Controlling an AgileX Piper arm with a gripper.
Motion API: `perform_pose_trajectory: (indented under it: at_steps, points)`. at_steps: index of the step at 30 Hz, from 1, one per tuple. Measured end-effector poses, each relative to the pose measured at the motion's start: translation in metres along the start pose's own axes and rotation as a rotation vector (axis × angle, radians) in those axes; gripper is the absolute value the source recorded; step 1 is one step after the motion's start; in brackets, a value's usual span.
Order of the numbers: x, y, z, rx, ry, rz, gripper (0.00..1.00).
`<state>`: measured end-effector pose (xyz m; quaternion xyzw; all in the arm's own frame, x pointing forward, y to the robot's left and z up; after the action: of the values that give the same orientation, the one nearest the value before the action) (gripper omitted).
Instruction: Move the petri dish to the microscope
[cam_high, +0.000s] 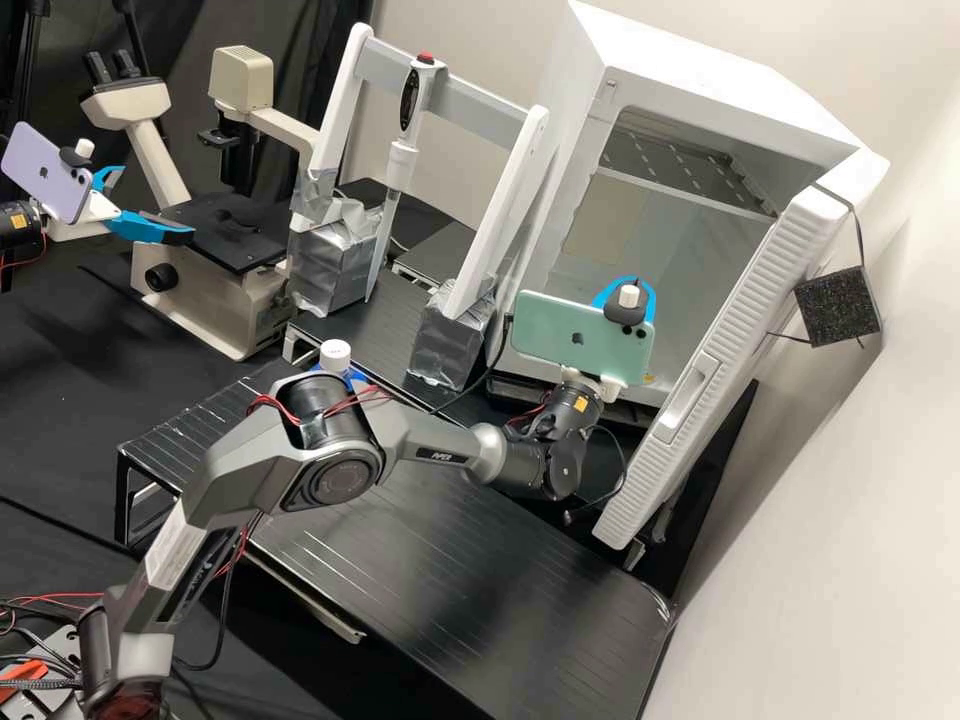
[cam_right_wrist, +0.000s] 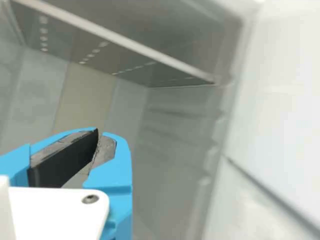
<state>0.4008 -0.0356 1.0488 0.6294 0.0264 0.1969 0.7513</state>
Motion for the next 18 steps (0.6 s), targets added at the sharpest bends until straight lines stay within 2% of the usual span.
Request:
perform_pose_trajectory:
  at_steps: [8,18]
  points:
    - [-0.011,0.0,0.011,0.016,-0.036,0.008,1.0]
    - [-0.007,-0.014,0.005,0.038,-0.029,-0.021,1.0]
